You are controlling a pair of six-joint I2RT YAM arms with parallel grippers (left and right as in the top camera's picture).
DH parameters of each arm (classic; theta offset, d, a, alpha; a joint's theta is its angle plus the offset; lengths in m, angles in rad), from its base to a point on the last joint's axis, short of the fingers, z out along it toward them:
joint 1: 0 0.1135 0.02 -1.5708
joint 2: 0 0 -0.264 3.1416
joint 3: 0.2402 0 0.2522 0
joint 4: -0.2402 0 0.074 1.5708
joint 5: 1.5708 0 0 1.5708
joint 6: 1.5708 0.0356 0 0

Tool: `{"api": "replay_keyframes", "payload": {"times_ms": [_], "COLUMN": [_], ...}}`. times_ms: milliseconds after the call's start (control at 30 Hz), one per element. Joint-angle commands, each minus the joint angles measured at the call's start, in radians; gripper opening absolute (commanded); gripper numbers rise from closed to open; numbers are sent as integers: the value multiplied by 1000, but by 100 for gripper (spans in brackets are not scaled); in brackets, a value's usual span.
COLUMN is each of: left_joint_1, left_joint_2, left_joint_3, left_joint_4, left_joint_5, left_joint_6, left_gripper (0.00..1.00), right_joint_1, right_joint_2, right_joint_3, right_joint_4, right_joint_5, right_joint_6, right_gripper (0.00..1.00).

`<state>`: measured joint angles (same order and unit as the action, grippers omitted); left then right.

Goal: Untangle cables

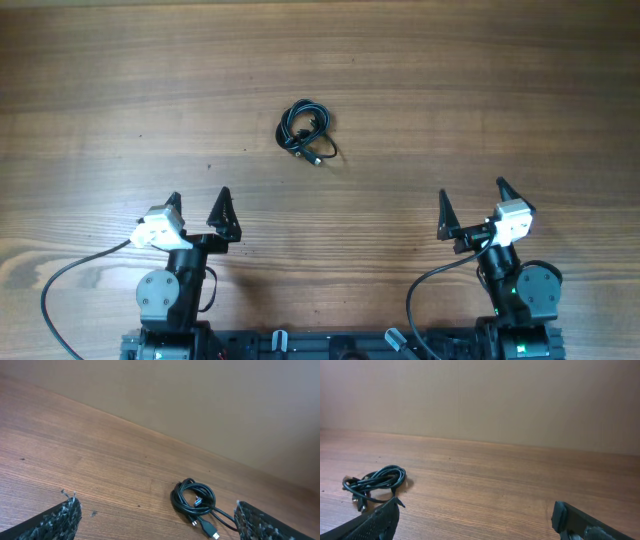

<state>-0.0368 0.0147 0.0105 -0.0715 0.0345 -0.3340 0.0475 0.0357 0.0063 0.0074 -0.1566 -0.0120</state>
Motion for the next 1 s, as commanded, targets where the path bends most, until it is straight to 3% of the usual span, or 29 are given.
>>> {"api": "replay_keyframes", "payload": {"times_ms": [0, 367, 533, 967], "left_joint_1": [7, 7, 7, 7], "left_joint_2": [2, 2, 2, 9], "left_joint_3": [-5, -5, -5, 29], "left_joint_4": [-5, -5, -5, -2], "left_joint_5": [-5, -9, -2, -16], "left_joint_6": [13, 13, 13, 13], "left_gripper": [100, 100, 100, 100], "right_joint_1": [-4, -4, -4, -4], "right_joint_2": [7, 6, 7, 26], "right_joint_3": [-1, -1, 2, 129], "right_joint_4": [5, 11, 8, -150], "right_joint_5": [-10, -68, -92, -183], "right_joint_6": [15, 27, 180, 99], "right_gripper": [100, 100, 100, 100]}}
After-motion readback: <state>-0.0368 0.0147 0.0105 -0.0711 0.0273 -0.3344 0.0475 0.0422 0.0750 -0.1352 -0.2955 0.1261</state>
